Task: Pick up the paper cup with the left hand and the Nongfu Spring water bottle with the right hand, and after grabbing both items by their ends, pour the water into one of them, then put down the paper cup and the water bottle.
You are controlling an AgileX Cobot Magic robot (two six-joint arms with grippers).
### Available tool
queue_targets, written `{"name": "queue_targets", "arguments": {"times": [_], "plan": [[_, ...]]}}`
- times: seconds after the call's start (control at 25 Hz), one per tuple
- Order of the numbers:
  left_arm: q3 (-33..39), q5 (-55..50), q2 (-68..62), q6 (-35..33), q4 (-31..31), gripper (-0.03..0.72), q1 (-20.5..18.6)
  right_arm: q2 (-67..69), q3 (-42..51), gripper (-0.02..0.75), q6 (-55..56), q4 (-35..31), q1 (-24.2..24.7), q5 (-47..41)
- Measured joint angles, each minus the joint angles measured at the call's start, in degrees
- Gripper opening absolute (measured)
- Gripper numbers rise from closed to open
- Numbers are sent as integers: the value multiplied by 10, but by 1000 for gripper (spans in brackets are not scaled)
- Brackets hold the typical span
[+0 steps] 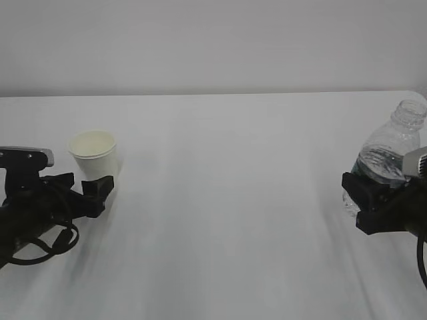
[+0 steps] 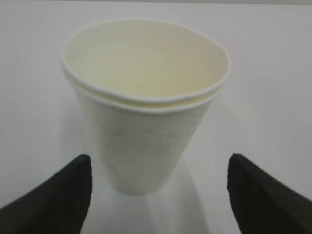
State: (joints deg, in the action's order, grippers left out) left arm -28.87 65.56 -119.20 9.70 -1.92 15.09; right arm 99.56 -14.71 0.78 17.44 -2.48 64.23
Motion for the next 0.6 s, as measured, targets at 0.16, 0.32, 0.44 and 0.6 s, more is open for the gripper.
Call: {"name": "queue_targets", "arguments": {"times": [0.16,0.32,0.44,0.6], "plan": [[-19,0,-5,-16,0,629,0,0,0,421,0,0,0,0],[-27,0,-5,-22,0,629,0,0,0,421,0,0,0,0],[-33,0,-7,-25,0,629,0,0,0,421,0,0,0,0],[-50,1,-24,-28,1,629,0,0,0,420,0,0,0,0]]}}
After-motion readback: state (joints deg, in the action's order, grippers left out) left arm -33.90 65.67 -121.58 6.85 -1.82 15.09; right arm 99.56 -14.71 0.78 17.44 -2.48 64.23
